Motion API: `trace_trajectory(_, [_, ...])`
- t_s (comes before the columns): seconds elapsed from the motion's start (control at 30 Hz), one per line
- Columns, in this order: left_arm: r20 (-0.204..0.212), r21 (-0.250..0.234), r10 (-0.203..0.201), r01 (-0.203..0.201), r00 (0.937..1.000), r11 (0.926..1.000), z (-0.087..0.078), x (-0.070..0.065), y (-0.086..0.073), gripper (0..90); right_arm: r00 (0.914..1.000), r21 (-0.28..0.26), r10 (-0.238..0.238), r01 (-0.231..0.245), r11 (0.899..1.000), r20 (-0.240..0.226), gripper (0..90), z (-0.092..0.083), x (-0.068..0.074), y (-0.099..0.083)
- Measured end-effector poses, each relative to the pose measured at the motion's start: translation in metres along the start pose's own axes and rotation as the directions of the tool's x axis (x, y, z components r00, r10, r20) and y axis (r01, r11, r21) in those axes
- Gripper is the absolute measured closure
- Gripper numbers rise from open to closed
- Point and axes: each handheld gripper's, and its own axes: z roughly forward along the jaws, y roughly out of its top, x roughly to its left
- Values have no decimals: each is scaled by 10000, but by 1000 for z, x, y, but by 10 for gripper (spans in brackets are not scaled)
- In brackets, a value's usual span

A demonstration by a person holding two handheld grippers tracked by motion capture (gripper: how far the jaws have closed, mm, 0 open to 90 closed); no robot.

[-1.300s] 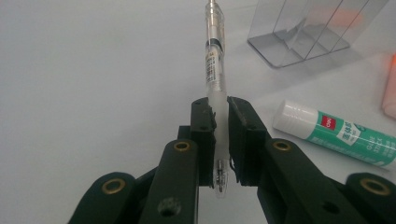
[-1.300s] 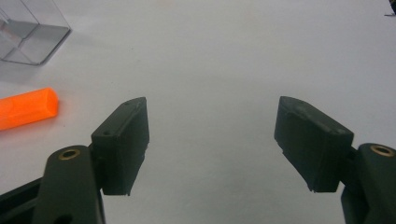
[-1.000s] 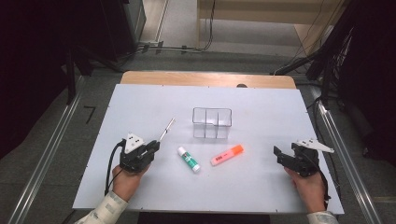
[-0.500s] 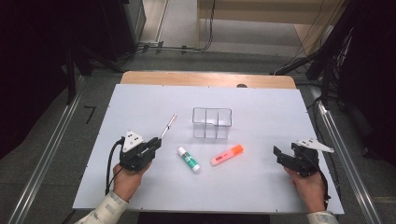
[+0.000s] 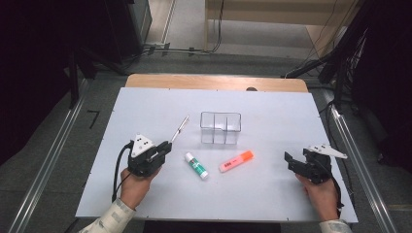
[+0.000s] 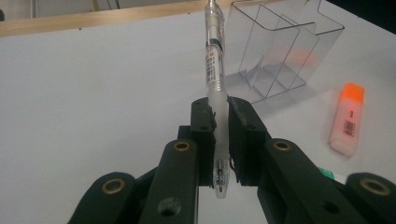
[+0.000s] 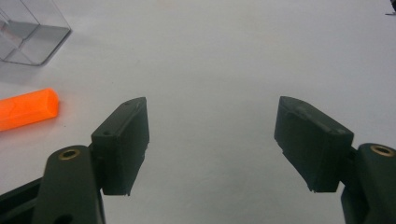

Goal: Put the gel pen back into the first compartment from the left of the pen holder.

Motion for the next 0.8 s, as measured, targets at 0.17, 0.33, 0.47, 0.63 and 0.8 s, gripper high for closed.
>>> trace_trajectory(0.17, [135, -18, 55, -55, 9999, 10000, 3, -4, 3, 809, 10000, -5, 1, -1, 10000, -18, 251, 0, 0, 0])
trace_trajectory(0.33, [263, -29, 64, -63, 9996, 10000, 5, -8, 6, 809, 10000, 5, -1, 1, 10000, -10, 251, 0, 0, 0])
trace_trajectory(0.47, [401, 16, 93, -94, 9992, 10000, 7, -10, 8, 809, 10000, -13, 2, -2, 10000, -30, 251, 0, 0, 0])
trace_trajectory(0.63, [443, 14, 111, -112, 9990, 9999, 11, -12, 10, 809, 10000, -8, 15, -15, 10000, -37, 251, 0, 0, 0])
trace_trajectory(0.8, [517, -22, 110, -109, 9986, 9999, 12, -14, 13, 809, 10000, 2, -4, 4, 10000, -52, 251, 1, 0, 0])
